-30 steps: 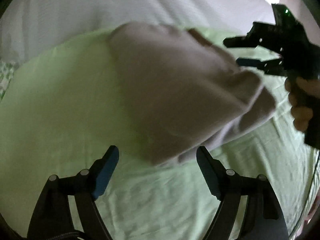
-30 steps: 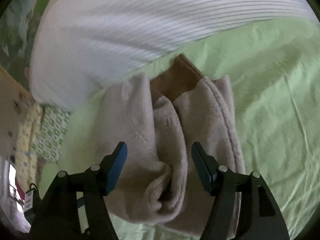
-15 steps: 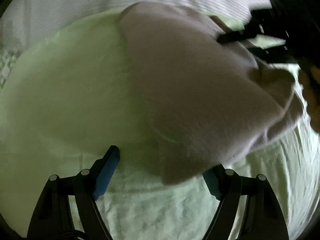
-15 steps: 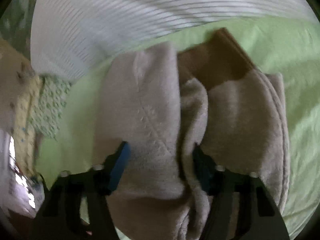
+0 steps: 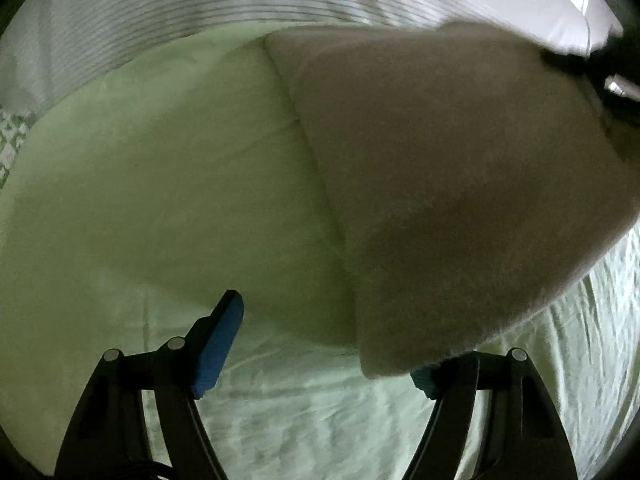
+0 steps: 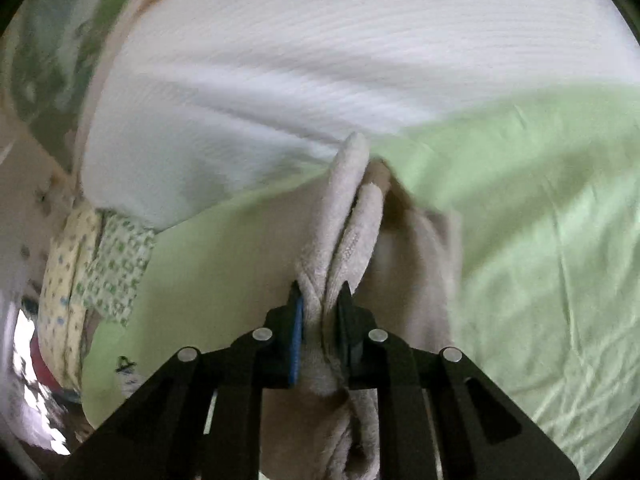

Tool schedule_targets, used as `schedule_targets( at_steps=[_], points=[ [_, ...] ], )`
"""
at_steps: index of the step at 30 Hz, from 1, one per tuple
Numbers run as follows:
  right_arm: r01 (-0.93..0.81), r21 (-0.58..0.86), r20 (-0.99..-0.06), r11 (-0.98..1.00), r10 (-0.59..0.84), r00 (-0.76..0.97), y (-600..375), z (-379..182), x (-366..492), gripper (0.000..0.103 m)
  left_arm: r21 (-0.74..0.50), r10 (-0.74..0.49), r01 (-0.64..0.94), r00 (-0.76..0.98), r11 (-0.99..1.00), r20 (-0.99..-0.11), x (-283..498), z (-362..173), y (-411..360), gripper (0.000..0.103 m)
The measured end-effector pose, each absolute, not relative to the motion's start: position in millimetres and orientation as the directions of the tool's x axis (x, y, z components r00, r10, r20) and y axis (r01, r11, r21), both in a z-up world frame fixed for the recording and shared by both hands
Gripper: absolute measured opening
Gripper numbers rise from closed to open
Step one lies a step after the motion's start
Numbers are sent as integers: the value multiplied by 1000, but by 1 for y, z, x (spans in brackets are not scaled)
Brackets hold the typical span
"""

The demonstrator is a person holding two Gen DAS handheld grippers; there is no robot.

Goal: Fold small clothes

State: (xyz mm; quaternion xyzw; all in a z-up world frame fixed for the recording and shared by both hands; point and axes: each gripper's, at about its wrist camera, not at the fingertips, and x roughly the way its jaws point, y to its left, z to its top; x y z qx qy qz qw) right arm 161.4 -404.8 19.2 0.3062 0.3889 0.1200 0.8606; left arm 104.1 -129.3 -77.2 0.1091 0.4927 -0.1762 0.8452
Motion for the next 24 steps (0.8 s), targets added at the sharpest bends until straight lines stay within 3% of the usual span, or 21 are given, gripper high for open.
schedule_targets(
  at_steps=[5, 11, 14, 16, 24],
  points=[
    [66, 603, -644, 795, 436, 629, -409, -28, 163, 16, -7, -181, 373, 434, 928, -883, 106, -82, -132, 69],
    [78, 542, -663, 837, 369, 651, -404, -34, 164, 16, -12, -173, 354, 428, 935, -887, 109, -83, -130, 69],
    [88, 559, -669, 824, 386, 635, -411, -41, 168, 24, 4, -160, 356, 428, 935, -890, 109, -82, -133, 67],
    [103, 579, -671, 809, 401, 624, -418, -38, 165, 40, 4, -158, 358, 424, 934, -892, 108, -81, -141, 66],
    [139, 645, -619, 751, 407, 672, -424, -19, 83, 46, 13, -148, 350, 429, 937, -891, 104, -81, -139, 66]
  ],
)
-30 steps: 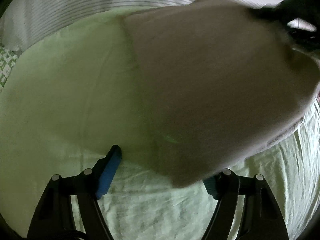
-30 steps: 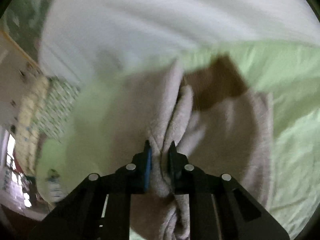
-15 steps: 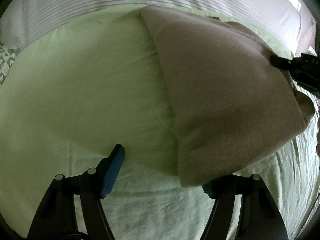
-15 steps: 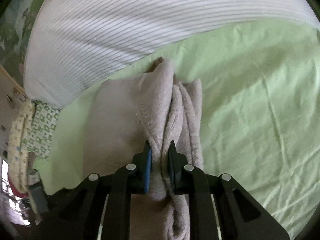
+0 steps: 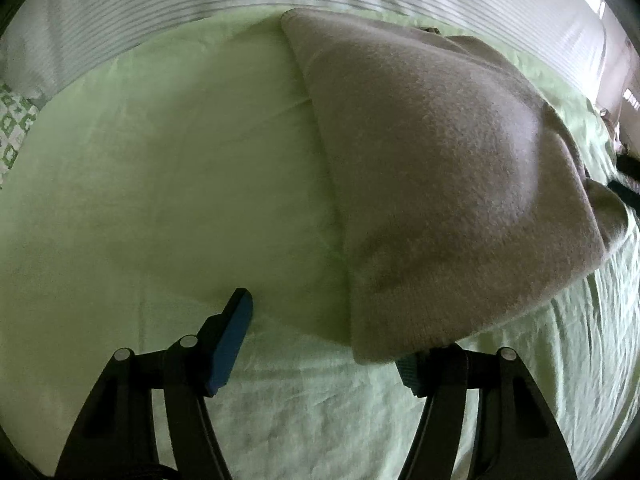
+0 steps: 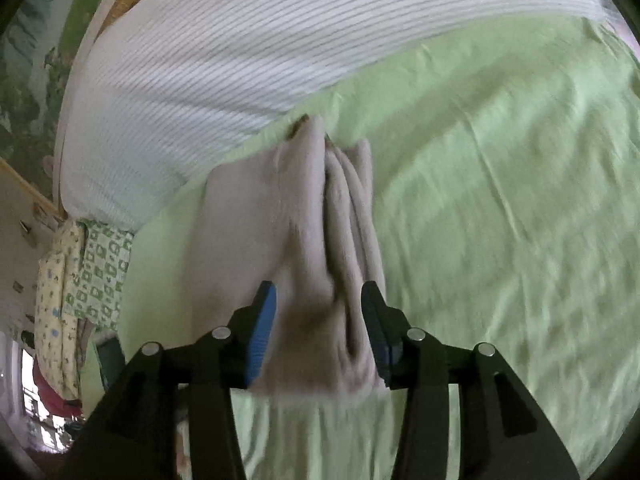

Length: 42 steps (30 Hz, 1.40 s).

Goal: Fold small clothes

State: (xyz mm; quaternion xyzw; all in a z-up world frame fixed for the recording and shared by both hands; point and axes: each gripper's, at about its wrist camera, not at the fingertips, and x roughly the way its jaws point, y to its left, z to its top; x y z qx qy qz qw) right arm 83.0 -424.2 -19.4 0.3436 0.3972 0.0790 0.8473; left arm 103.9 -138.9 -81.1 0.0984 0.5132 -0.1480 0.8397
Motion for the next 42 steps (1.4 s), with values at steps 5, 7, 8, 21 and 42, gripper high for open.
schedule_targets(
  at_steps=[5, 7, 8, 21, 42],
  points=[
    [141, 565, -711, 813, 392, 584, -403, -42, 75, 7, -8, -155, 339, 410, 941, -899, 107, -80, -137, 61],
    [165, 611, -675, 774, 400, 620, -416, -42, 71, 7, -23, -168, 337, 408, 941, -897, 107, -78, -136, 60],
    [174, 615, -667, 769, 390, 635, -421, -40, 69, 7, -19, -167, 339, 413, 940, -895, 105, -77, -136, 60],
    [215, 545, -723, 810, 325, 610, -428, -31, 72, 40, -119, -270, 411, 332, 904, -904, 96, -58, -116, 63],
    [180, 451, -764, 874, 275, 583, -414, -47, 193, 68, -375, -449, 299, 241, 878, -860, 186, -41, -134, 80]
  ],
)
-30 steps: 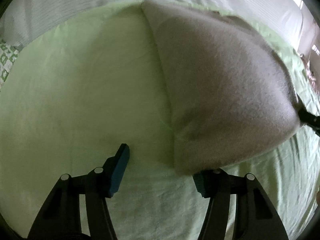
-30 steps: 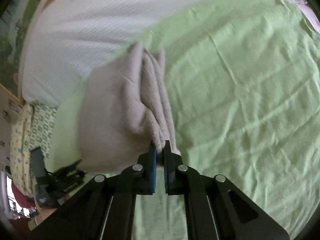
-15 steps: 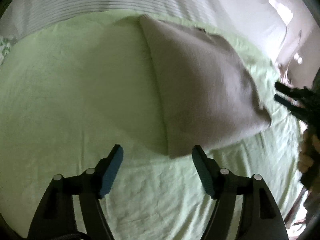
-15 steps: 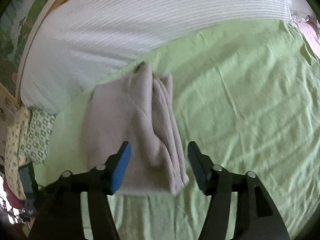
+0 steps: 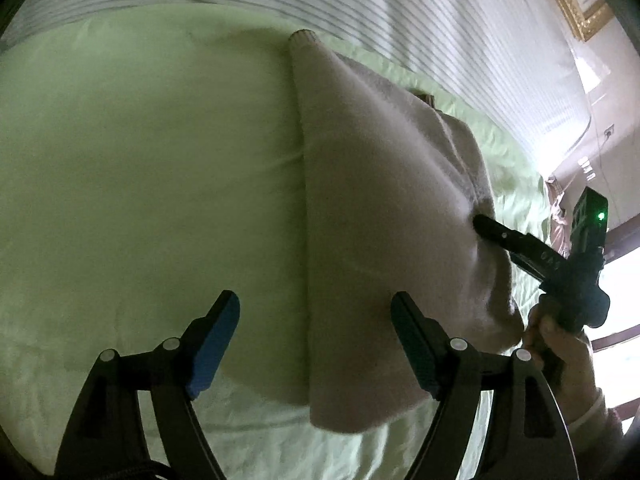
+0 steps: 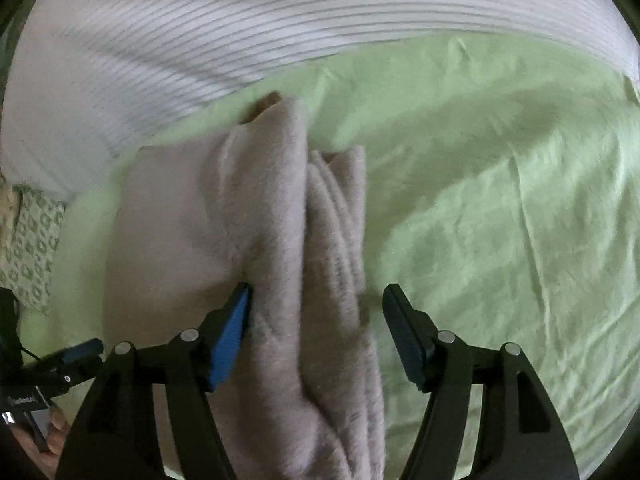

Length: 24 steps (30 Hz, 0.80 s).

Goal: Fold small clothes

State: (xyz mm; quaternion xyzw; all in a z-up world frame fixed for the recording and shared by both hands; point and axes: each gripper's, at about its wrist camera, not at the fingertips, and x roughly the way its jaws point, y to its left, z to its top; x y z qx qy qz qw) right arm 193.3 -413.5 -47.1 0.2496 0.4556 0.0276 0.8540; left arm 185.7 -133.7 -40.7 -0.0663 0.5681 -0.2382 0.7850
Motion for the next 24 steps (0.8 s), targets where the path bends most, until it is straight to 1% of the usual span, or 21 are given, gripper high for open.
schedule_targets(
  at_steps=[2, 4, 5, 8, 12, 17, 19, 20, 21, 22, 23, 24],
  points=[
    [206, 504, -744, 838, 300, 598, -422, -50, 191, 68, -377, -451, 296, 239, 877, -860, 190, -43, -134, 82],
    [193, 562, -710, 804, 349, 612, -424, -49, 189, 68, -399, -466, 284, 231, 872, -854, 192, -46, -128, 83],
    [181, 596, -691, 782, 385, 612, -425, -50, 188, 68, -412, -476, 278, 225, 868, -850, 195, -48, -128, 85],
    [180, 611, -687, 771, 404, 604, -426, -54, 188, 68, -448, -500, 257, 195, 856, -844, 207, -59, -133, 95],
    [178, 647, -664, 742, 432, 610, -432, -62, 182, 68, -515, -555, 235, 162, 825, -816, 213, -68, -136, 96],
    [166, 648, -664, 743, 444, 602, -430, -64, 187, 68, -542, -577, 232, 122, 808, -808, 219, -83, -149, 97],
    [159, 641, -670, 751, 446, 593, -428, -65, 193, 67, -529, -574, 262, 134, 807, -808, 219, -83, -159, 94],
    [156, 640, -672, 753, 449, 589, -427, -66, 193, 67, -529, -577, 272, 137, 804, -805, 219, -82, -162, 81],
    [154, 641, -671, 752, 452, 587, -425, -67, 195, 62, -536, -586, 284, 130, 795, -800, 218, -82, -166, 73],
    [151, 649, -665, 746, 460, 588, -425, -67, 195, 57, -522, -574, 284, 140, 804, -807, 216, -82, -167, 71],
    [154, 661, -659, 735, 470, 587, -425, -69, 195, 55, -513, -567, 286, 154, 809, -809, 214, -81, -168, 68],
    [153, 669, -654, 728, 477, 588, -423, -69, 197, 48, -508, -567, 295, 167, 809, -806, 212, -80, -168, 63]
  ],
)
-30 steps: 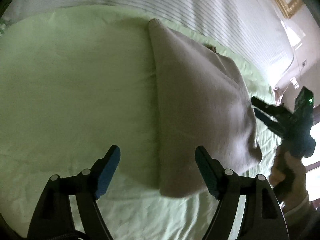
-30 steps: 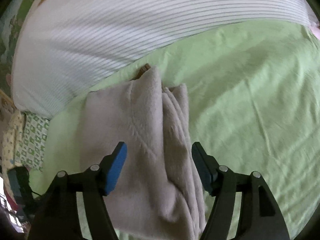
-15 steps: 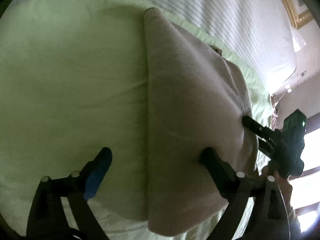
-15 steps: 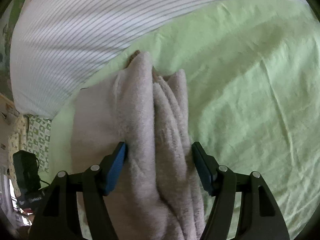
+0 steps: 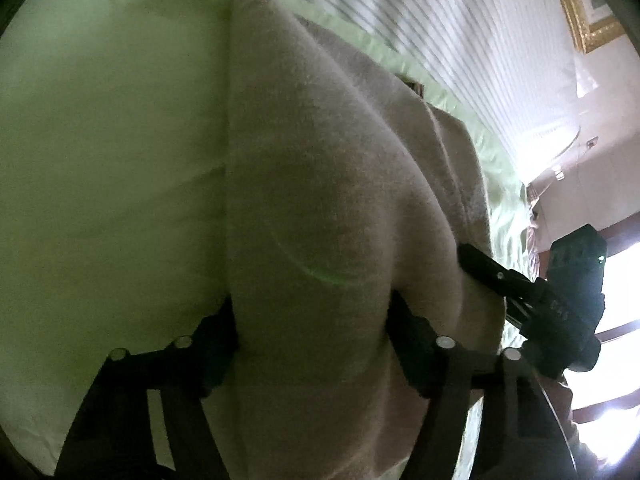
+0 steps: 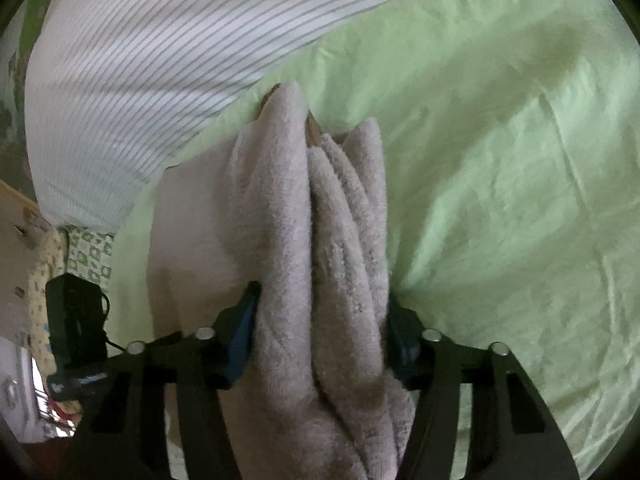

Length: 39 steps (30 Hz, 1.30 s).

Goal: Fold small clothes

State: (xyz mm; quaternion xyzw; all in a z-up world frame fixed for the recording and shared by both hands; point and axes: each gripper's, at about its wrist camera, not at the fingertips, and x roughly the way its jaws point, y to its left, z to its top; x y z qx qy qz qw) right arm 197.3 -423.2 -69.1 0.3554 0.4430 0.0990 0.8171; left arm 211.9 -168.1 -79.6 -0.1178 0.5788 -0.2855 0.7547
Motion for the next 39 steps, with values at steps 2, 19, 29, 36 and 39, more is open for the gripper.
schedule_targets(
  at_steps=[2, 19, 29, 36, 39],
  points=[
    [145, 668, -652, 730, 480, 587, -420, -66, 197, 42, -503, -568, 306, 182, 808, -803, 207, -76, -167, 57],
    [-143, 761, -443, 632, 669, 597, -292, 5, 166, 33, -519, -582, 264, 378, 813, -720, 134, 15, 12, 52],
    [-204, 760, -493, 617, 752, 437, -205, -28, 170, 33, -490, -503, 137, 379, 861, -777, 86, -32, 107, 52],
    [-148, 732, -562, 665, 713, 420, -202, -54, 171, 40, -462, -477, 134, 370, 877, -797, 82, -54, 109, 59],
    [-137, 722, -578, 678, 701, 417, -209, -52, 171, 42, -450, -460, 119, 362, 885, -810, 85, -50, 109, 62]
  ],
)
